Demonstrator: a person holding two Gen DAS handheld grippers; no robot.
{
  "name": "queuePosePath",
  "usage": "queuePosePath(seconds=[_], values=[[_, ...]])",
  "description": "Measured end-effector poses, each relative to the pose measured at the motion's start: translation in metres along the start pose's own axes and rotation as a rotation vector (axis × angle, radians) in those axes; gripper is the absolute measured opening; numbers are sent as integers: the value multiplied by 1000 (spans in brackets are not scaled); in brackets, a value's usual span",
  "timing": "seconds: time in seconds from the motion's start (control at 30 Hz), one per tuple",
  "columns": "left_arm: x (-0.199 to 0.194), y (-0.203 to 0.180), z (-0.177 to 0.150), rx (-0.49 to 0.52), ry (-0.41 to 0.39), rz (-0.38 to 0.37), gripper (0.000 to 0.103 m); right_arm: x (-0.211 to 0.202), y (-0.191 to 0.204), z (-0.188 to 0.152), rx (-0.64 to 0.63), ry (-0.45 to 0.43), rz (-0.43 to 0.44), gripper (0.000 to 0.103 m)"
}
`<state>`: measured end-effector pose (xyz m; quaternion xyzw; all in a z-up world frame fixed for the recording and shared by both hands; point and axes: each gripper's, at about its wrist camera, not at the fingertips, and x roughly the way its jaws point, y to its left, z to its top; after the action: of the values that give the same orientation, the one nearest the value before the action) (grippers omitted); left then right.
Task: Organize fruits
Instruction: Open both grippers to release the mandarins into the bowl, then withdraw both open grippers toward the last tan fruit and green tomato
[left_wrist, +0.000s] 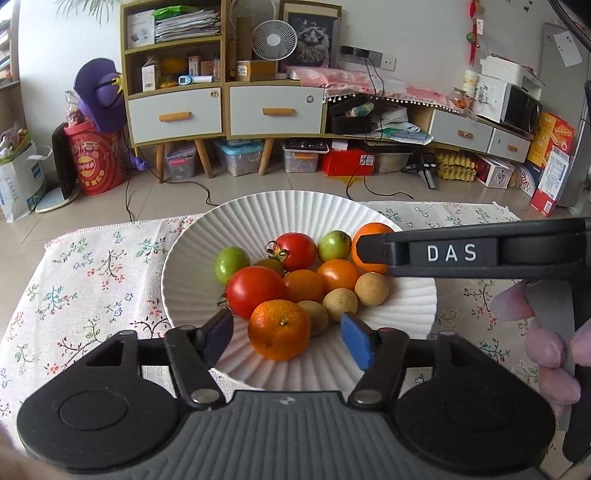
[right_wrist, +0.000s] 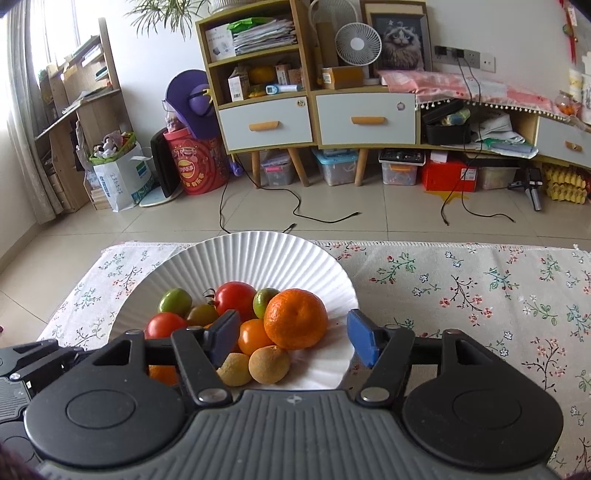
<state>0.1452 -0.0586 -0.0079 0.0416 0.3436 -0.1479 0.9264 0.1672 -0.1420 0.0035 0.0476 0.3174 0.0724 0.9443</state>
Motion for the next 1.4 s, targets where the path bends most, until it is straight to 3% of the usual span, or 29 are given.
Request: queuePosePath(seconds=[0.13, 0.23, 0.43, 0.6, 1.4], values=[[-6, 0, 1, 3, -5, -8, 78, -8, -1, -2, -5, -6, -9, 75], [-14, 2, -1, -10, 2, -28, 81, -15, -4, -1, 7, -22, -17, 87], [-32, 5, -9, 28, -3, -40, 91, -26, -4, -3, -3, -32, -23, 95], [-41, 12, -16, 35, 8, -33, 96, -33, 0, -11, -36, -15, -19, 96], [-69, 38, -56, 47, 50, -5, 96, -60, 28, -68, -224, 85, 44, 101]])
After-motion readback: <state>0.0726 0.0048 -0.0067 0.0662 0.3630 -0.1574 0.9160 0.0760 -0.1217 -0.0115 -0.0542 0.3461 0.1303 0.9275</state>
